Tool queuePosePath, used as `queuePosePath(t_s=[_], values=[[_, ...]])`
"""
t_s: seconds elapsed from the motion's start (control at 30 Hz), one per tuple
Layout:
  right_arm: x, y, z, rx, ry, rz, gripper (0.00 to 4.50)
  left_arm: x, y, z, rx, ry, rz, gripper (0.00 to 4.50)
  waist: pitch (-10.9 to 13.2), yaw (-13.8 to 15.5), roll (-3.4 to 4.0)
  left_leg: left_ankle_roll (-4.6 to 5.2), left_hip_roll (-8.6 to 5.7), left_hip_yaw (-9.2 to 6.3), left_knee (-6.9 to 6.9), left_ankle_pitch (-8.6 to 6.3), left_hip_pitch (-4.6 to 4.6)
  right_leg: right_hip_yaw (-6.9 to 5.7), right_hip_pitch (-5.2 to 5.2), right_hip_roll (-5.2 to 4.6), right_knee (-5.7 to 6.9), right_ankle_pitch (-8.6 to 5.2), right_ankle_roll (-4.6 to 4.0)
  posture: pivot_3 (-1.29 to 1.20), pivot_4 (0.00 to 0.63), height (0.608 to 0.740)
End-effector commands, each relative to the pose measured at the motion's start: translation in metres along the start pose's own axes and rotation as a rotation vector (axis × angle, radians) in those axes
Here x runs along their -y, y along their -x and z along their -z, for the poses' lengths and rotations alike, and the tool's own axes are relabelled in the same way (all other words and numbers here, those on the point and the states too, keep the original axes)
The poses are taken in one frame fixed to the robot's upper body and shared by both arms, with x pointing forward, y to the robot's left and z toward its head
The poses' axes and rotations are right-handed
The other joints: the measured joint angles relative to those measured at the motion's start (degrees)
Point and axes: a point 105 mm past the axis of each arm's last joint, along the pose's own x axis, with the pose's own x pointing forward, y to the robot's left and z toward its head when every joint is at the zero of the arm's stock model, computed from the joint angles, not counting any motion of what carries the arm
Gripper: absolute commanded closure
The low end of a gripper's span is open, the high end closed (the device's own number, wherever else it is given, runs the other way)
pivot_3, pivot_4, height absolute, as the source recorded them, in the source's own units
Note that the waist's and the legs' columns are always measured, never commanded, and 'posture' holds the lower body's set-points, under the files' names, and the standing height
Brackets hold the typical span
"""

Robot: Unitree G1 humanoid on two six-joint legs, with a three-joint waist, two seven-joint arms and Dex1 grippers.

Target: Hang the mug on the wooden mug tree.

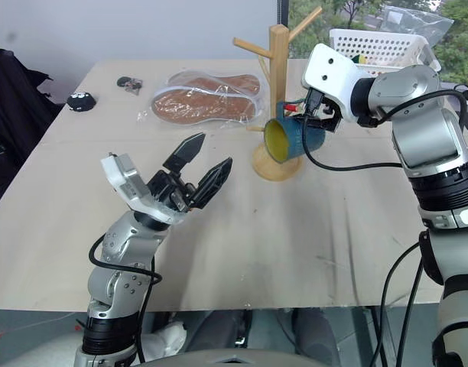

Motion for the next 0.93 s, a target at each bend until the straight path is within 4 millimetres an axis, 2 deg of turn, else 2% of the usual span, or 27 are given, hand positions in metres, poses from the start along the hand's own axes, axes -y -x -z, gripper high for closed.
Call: queuePosePath(t_s=[0.03, 0.17, 0.23, 0.3, 0.4, 0.43, 0.5, 0.57, 0.7, 0.8, 0.93], values=[[0.025, 0.019, -0.009, 0.043, -0.004, 0.117, 0.04, 0.000, 0.001, -0.006, 0.012, -0.034, 0.006, 0.00, 0.00, 0.04, 0.00, 0.00, 0.00, 0.00, 0.00, 0.00, 0.00, 0.00, 0.00, 0.00, 0.00, 0.00, 0.00, 0.00, 0.150, 0.740], [0.029, 0.038, 0.001, 0.067, -0.128, 0.135, 0.04, 0.000, 0.003, -0.001, -0.032, -0.021, 0.001, 0.00, 0.00, 0.19, 0.00, 0.00, 0.00, -0.01, 0.00, 0.00, -0.01, -0.01, 0.00, -0.01, 0.00, 0.00, 0.00, 0.00, 0.150, 0.740], [0.017, 0.055, 0.020, 0.108, -0.278, 0.122, 0.04, 0.004, 0.012, 0.014, -0.141, 0.028, 0.012, 0.00, -0.02, 0.33, -0.04, 0.00, 0.00, -0.06, 0.00, 0.00, -0.01, -0.05, 0.03, -0.02, -0.01, 0.00, 0.00, 0.00, 0.150, 0.740], [-0.005, 0.071, 0.035, 0.192, -0.357, 0.080, 0.04, 0.009, 0.024, 0.027, -0.238, 0.053, 0.022, 0.00, -0.10, 0.40, -0.16, 0.01, 0.00, -0.14, -0.06, -0.01, -0.02, -0.14, 0.06, -0.03, -0.07, -0.01, -0.01, 0.00, 0.150, 0.740], [-0.041, 0.090, 0.050, 0.324, -0.563, 0.037, 0.04, 0.004, 0.043, 0.046, -0.392, 0.059, -0.046, 0.00, -0.06, 0.20, -0.06, 0.07, -0.01, -0.05, -0.10, -0.04, -0.07, -0.05, 0.00, -0.08, -0.07, -0.01, 0.00, 0.00, 0.150, 0.740], [-0.054, 0.094, 0.060, 0.330, -0.633, 0.039, 0.04, 0.003, 0.051, 0.052, -0.439, 0.049, -0.065, 0.00, 0.01, -0.02, 0.05, 0.06, -0.01, -0.05, -0.08, -0.04, -0.05, -0.03, 0.01, -0.07, -0.01, -0.01, 0.00, 0.00, 0.150, 0.740], [-0.081, 0.098, 0.085, 0.306, -0.696, 0.054, 0.04, 0.001, 0.069, 0.068, -0.550, 0.022, -0.081, 0.00, -0.08, 0.01, 0.01, 0.14, 0.01, 0.02, -0.11, -0.07, 0.03, 0.06, 0.03, -0.03, 0.04, 0.00, 0.01, 0.00, 0.150, 0.740], [-0.104, 0.100, 0.098, 0.275, -0.705, 0.039, 0.04, 0.002, 0.081, 0.077, -0.628, -0.001, -0.077, 0.00, -0.03, -0.11, 0.10, 0.30, 0.09, 0.06, -0.12, -0.17, 0.37, 0.08, 0.30, 0.08, 0.07, -0.01, -0.01, 0.00, 0.150, 0.740], [-0.152, 0.106, 0.135, 0.184, -0.752, 0.029, 0.04, 0.004, 0.100, 0.087, -0.710, 0.006, -0.116, 0.00, -0.04, -0.20, 0.07, 0.33, 0.09, 0.19, -0.14, -0.19, 0.79, 0.20, 0.64, 0.09, 0.07, -0.03, 0.00, 0.00, 0.150, 0.740], [-0.168, 0.113, 0.152, 0.169, -0.777, 0.062, 0.04, 0.008, 0.107, 0.085, -0.730, 0.003, -0.144, 0.00, -0.02, -0.45, 0.11, 0.35, 0.15, 0.16, -0.12, -0.20, 1.08, 0.17, 1.02, 0.14, -0.04, -0.06, -0.03, 0.00, 0.150, 0.740], [-0.174, 0.112, 0.157, 0.164, -0.766, 0.063, 0.04, 0.010, 0.112, 0.081, -0.738, -0.007, -0.170, 0.00, -0.02, -0.88, 0.11, 0.35, 0.16, 0.17, -0.11, -0.20, 1.07, 0.19, 1.01, 0.11, -0.03, -0.05, -0.02, 0.00, 0.150, 0.740]])
